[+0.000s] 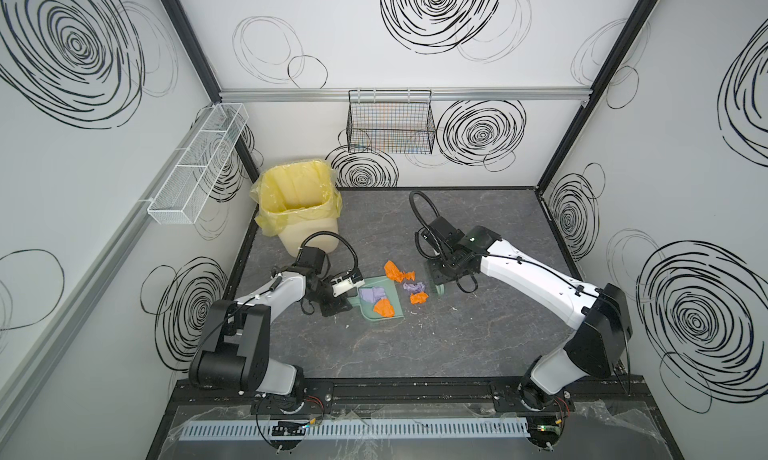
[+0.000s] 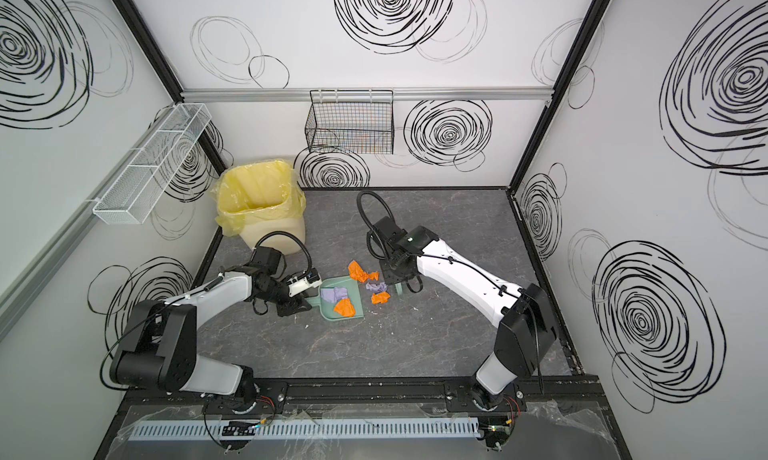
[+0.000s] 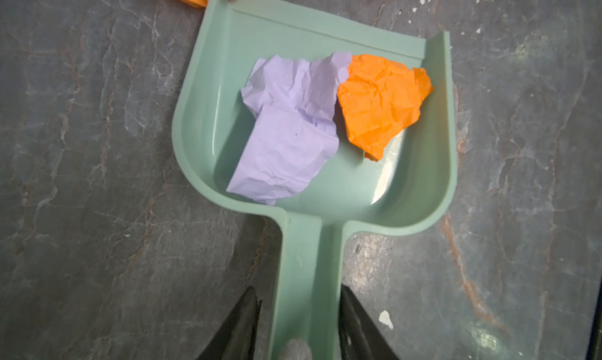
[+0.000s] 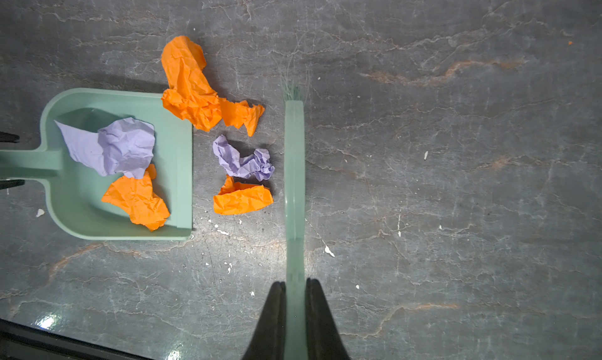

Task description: Sweep away the paper scraps from the table

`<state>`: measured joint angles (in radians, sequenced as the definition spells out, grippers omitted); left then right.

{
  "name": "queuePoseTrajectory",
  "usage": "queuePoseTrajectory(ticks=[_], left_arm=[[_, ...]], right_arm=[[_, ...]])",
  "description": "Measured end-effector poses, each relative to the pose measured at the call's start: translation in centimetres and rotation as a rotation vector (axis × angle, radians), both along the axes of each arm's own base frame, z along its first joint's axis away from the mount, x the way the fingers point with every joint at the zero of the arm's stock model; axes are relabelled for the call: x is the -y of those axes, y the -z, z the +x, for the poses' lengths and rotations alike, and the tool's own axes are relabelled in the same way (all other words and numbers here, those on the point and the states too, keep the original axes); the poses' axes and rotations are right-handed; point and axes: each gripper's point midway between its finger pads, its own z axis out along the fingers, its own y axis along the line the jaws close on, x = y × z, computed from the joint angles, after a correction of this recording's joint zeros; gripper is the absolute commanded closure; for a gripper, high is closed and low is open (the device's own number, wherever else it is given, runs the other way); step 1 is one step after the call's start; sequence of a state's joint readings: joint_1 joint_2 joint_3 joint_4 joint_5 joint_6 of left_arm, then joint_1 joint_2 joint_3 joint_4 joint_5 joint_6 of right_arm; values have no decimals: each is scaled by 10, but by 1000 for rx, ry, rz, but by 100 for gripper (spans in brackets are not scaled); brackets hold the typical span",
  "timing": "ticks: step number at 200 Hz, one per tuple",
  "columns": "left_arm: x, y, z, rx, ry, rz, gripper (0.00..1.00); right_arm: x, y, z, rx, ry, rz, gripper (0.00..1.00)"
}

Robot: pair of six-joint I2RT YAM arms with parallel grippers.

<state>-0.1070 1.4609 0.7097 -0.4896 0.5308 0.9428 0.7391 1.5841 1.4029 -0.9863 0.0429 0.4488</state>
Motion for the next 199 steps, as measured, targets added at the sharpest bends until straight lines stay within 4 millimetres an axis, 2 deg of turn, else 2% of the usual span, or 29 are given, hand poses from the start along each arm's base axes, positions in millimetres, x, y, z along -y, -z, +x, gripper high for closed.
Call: queuePoseTrajectory(ticks=[7, 20, 28, 50, 83, 105, 120, 138, 149, 158, 183, 199], left_arm=[[0, 0, 0, 3, 2, 1, 59], [1, -1, -1, 9, 8, 5, 50], [2, -1, -1, 13, 12, 7, 50], [4, 1, -3, 14, 19, 15, 52], [5, 1, -2, 19, 25, 20, 63], [5, 1, -2, 18, 25, 21, 66], [5, 1, -2, 19, 25, 21, 60], [5, 1, -2, 20, 24, 26, 47], [5, 2, -2, 23, 27, 32, 44], [6, 2, -2, 23, 29, 36, 46], [9, 3, -3, 22, 36, 46, 58], [8, 4, -3, 25, 35, 52, 59]], right_arm=[[0, 0, 0, 0, 0, 2, 100], [-1, 0, 0, 0, -1, 3, 100], [-1, 0, 0, -1, -1, 4, 100], [-2, 0, 0, -2, -2, 8, 100], [-2, 1, -1, -4, -4, 11, 100], [-3, 1, 0, -3, -4, 14, 100], [-3, 1, 0, -2, -4, 16, 100], [-2, 0, -1, 0, -5, 19, 100], [-2, -1, -1, 5, -5, 23, 100], [-2, -2, -1, 8, -5, 26, 100], [-2, -3, -2, 13, -5, 32, 100], [-1, -2, -3, 9, -5, 30, 100]])
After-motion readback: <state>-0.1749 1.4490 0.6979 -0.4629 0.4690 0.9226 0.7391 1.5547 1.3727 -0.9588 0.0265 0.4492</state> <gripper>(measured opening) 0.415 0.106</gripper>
